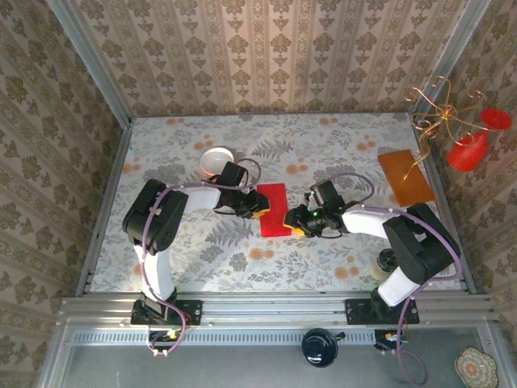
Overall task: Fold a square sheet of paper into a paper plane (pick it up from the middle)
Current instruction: Fold the triangle a second time at the center of the table.
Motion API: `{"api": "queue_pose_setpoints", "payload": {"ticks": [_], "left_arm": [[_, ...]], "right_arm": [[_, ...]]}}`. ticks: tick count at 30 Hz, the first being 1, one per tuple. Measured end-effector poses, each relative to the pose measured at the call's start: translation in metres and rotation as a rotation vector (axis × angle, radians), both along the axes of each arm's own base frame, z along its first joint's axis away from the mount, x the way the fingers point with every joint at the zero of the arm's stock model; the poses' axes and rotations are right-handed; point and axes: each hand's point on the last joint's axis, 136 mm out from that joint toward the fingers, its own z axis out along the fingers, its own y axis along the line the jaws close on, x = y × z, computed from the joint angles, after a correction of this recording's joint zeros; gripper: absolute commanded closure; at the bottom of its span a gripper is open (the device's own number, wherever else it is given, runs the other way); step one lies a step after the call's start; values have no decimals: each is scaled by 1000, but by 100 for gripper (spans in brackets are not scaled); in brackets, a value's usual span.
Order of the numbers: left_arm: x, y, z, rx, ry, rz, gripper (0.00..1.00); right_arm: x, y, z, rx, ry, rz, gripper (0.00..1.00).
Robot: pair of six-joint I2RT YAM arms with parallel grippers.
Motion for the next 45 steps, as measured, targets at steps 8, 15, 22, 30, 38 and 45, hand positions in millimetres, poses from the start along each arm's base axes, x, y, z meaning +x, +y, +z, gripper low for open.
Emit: {"api": "queue_pose_setpoints", "payload": {"ticks": [8, 15, 22, 30, 38, 45], "left_arm": [[0, 0, 0, 0, 0, 0, 69], [1, 2, 2, -6, 8, 1, 67], [19, 1, 21, -38, -30, 3, 66], [34, 1, 28, -39, -58, 4, 75], [28, 4, 4, 1, -1, -5, 79], [28, 9, -1, 31, -2, -1, 82]], "right_arm": [[-4, 7, -4, 38, 28, 15, 73], [-5, 5, -7, 29, 37, 6, 86], [-7, 0, -11, -4, 51, -10, 97], [-10, -4, 1, -17, 17, -14, 100], [-18, 7, 4, -37, 3, 37, 100], [6, 28, 23, -2, -59, 56, 100]]}}
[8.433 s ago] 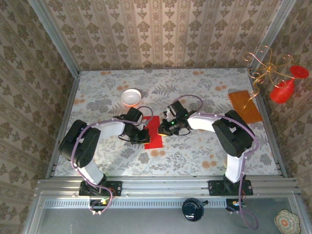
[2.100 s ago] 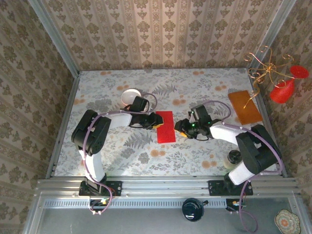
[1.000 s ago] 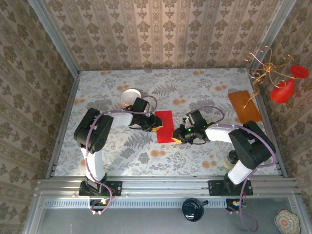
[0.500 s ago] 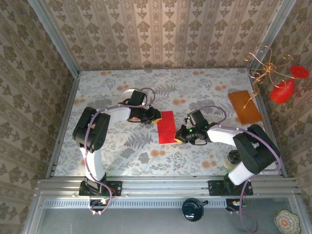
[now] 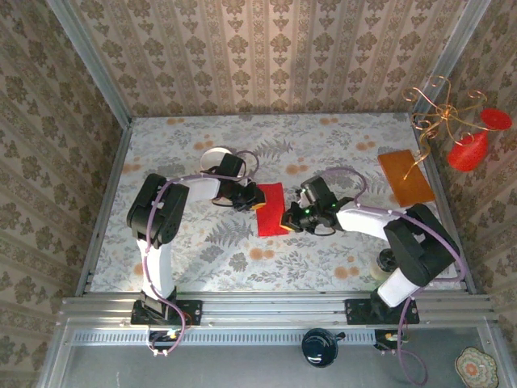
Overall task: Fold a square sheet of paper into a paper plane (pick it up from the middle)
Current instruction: Fold the triangle a second time at the center of the table.
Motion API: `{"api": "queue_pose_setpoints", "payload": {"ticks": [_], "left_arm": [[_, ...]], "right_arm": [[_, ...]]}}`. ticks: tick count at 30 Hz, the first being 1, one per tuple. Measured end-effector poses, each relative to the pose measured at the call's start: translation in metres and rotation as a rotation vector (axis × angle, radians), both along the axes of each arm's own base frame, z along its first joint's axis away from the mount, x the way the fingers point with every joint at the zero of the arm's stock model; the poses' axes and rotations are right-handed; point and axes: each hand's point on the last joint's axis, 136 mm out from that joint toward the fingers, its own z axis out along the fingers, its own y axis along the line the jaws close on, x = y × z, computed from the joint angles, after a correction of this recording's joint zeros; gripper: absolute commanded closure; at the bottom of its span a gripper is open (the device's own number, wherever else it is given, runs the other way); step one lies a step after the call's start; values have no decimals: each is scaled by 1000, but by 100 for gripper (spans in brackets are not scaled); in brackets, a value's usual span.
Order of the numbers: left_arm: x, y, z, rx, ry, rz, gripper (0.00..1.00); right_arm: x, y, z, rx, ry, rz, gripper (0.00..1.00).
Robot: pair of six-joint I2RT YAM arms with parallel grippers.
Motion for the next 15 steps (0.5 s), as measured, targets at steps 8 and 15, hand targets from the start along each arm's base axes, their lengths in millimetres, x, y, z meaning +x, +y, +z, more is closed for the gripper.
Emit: {"api": "queue_pose_setpoints", "payload": {"ticks": [8, 15], "left_arm": [[-1, 1, -4, 8, 2, -6, 84], [-1, 1, -4, 9, -3, -11, 83]], "right_arm": [[26, 30, 2, 36, -46, 30, 100], [35, 41, -5, 42, -52, 38, 100]]}}
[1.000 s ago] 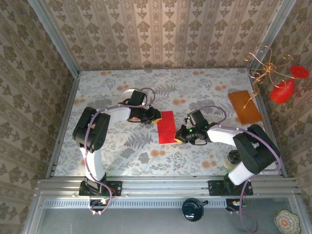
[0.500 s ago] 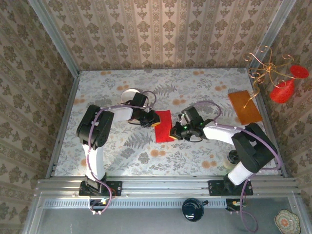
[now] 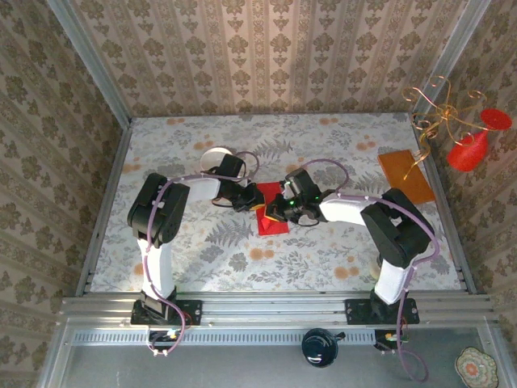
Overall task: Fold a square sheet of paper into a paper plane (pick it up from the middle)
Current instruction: Fold the triangle a second time at the center of the table.
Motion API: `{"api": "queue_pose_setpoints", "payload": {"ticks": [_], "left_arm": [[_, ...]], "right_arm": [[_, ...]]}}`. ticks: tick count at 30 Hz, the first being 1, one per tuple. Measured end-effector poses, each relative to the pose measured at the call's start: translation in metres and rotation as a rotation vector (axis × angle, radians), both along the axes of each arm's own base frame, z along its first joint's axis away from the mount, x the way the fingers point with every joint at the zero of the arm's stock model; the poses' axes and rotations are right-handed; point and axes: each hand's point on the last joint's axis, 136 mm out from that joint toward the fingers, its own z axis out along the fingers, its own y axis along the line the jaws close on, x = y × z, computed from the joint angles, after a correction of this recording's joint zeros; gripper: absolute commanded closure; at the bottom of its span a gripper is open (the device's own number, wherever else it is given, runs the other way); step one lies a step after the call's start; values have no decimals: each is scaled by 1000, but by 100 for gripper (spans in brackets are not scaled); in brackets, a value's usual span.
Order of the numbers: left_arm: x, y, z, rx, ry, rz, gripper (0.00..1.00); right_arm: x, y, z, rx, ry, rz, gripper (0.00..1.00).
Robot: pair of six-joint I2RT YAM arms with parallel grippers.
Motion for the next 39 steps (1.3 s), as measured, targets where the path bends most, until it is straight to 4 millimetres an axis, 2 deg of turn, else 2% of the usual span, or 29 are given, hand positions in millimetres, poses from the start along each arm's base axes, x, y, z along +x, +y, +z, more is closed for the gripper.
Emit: {"api": "queue_pose_setpoints", "payload": {"ticks": [5, 15, 20, 29, 39], "left_arm": [[4, 1, 6, 1, -19, -4, 81], [32, 14, 14, 34, -69, 29, 85], [27, 17, -2, 64, -33, 18, 86], [27, 17, -1, 67, -36, 13, 86], [27, 17, -1, 66, -35, 12, 86]], "right_arm": [[0, 0, -4, -8, 8, -8, 100], [0, 0, -4, -2, 18, -18, 100], [4, 3, -3, 17, 15, -30, 100], [10, 3, -20, 15, 65, -89, 100], [18, 2, -22, 22, 60, -140, 100]]}}
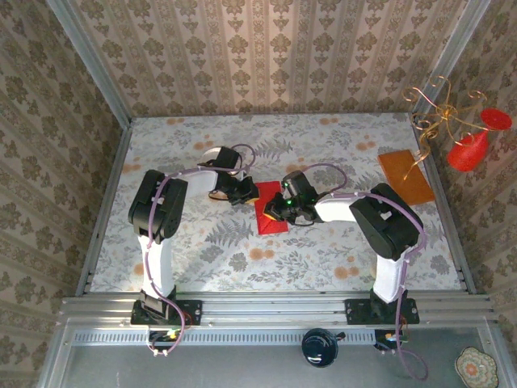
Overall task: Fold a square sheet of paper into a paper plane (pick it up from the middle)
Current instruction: Fold the triangle a second time at the center of the table.
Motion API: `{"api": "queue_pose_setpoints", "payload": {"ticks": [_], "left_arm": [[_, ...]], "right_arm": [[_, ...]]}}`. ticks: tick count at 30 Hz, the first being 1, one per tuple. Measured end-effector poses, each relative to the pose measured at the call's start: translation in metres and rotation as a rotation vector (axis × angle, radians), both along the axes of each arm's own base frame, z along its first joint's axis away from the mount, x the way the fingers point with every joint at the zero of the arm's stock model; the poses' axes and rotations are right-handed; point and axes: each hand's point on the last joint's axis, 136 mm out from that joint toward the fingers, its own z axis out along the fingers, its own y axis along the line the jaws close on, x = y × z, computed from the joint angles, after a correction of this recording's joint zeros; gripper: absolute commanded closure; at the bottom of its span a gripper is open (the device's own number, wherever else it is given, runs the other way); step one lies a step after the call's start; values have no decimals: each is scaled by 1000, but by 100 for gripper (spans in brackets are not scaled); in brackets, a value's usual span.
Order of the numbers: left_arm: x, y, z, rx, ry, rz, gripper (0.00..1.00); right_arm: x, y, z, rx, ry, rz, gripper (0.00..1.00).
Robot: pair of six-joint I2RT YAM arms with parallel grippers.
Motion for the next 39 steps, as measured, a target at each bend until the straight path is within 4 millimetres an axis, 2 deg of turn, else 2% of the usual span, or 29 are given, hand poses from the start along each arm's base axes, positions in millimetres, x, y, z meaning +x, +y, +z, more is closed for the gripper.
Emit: {"api": "queue_pose_setpoints", "payload": {"ticks": [13, 21, 39], "left_arm": [[0, 0, 0, -3, 1, -1, 87], [-1, -1, 0, -6, 2, -3, 87], [-1, -1, 1, -9, 3, -5, 87]], "right_arm": [[8, 7, 5, 19, -32, 6, 100], [7, 8, -4, 13, -19, 12, 100], [8, 10, -4, 13, -22, 16, 100]]}}
